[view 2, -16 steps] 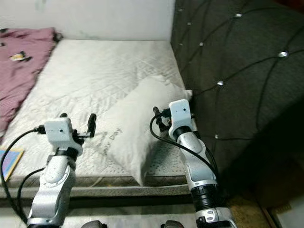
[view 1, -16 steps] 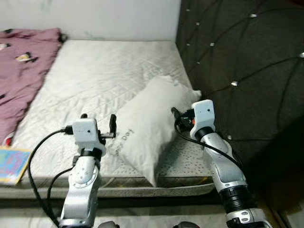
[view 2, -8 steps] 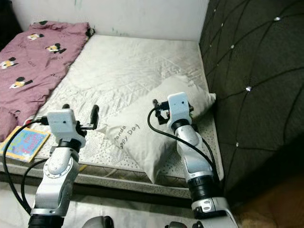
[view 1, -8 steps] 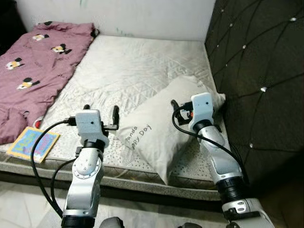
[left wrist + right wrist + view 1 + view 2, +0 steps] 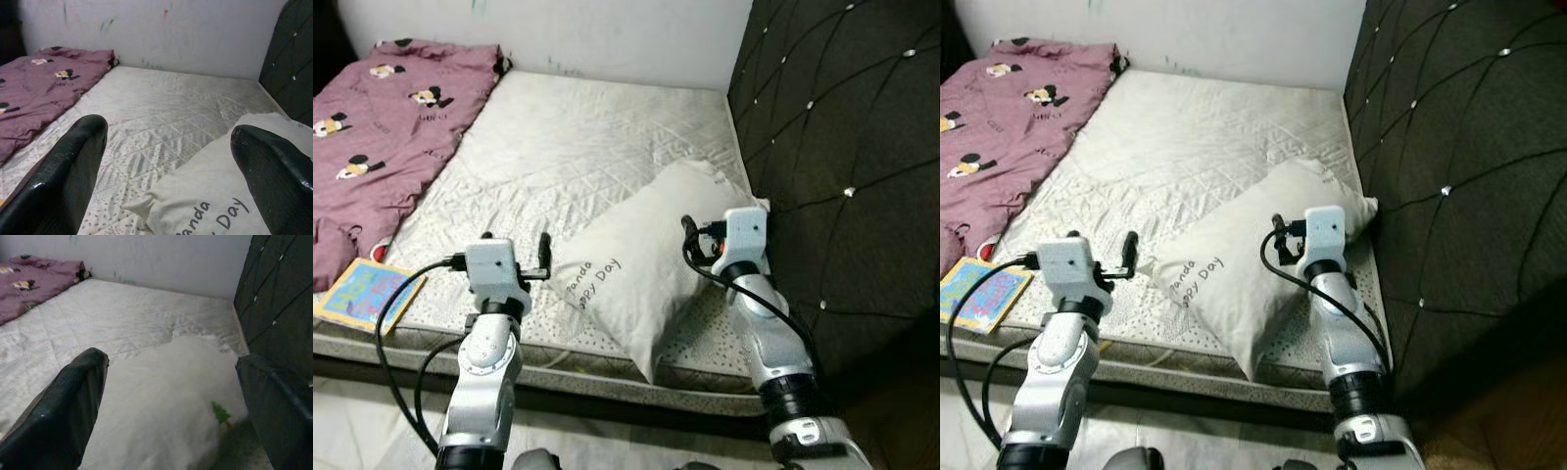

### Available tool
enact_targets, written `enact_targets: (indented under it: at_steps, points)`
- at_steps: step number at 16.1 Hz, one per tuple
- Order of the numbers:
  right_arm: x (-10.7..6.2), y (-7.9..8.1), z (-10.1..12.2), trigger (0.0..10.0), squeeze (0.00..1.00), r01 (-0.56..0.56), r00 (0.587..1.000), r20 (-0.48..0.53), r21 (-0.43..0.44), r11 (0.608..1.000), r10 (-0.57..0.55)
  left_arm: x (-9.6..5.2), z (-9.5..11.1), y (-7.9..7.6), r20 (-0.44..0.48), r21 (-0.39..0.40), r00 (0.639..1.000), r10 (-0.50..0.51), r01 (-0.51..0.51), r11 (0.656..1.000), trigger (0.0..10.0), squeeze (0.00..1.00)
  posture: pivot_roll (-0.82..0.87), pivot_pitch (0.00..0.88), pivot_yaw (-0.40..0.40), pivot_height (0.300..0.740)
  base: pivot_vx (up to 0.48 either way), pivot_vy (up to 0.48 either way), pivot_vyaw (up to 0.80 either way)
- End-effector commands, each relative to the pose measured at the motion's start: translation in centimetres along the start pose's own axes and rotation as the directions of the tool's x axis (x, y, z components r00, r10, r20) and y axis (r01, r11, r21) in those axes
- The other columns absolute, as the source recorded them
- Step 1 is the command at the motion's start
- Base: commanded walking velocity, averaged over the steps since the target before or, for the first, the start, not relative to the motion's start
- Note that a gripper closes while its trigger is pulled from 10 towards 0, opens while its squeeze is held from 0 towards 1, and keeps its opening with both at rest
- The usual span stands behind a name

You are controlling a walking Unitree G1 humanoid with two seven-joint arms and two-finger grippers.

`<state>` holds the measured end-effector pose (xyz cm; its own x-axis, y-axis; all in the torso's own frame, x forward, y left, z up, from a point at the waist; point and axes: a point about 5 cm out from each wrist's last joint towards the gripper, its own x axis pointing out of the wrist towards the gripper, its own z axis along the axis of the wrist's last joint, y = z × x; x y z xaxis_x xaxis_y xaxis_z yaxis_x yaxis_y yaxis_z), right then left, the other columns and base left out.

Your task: Clean up the room

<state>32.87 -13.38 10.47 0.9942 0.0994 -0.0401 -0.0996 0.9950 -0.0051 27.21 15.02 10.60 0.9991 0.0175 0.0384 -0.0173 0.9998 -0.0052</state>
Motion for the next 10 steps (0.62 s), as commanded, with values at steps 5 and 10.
enact_targets:
  at_steps: [5, 10]
  points:
    - [-0.1, 1.1, 2.2, 10.0, 0.0, -0.04, 0.994, 0.101, 0.054, 0.998, 0.034, -0.3, 0.8, 1.3, 0.037, -0.008, 0.998, 0.047, -0.047, 0.999, 10.0, 0.0, -0.03, 0.0, -0.002, 0.74, 0.0, 0.0, 0.0]
    - [-0.5, 0.8, 1.6, 10.0, 0.0, -0.065, 0.994, 0.095, 0.033, 0.997, 0.061, -0.9, 0.5, 1.4, 0.031, -0.009, 0.997, 0.065, -0.065, 0.998, 10.0, 0.0, -0.02, 0.015, -0.024, 0.74, 0.0, 0.0, 0.0]
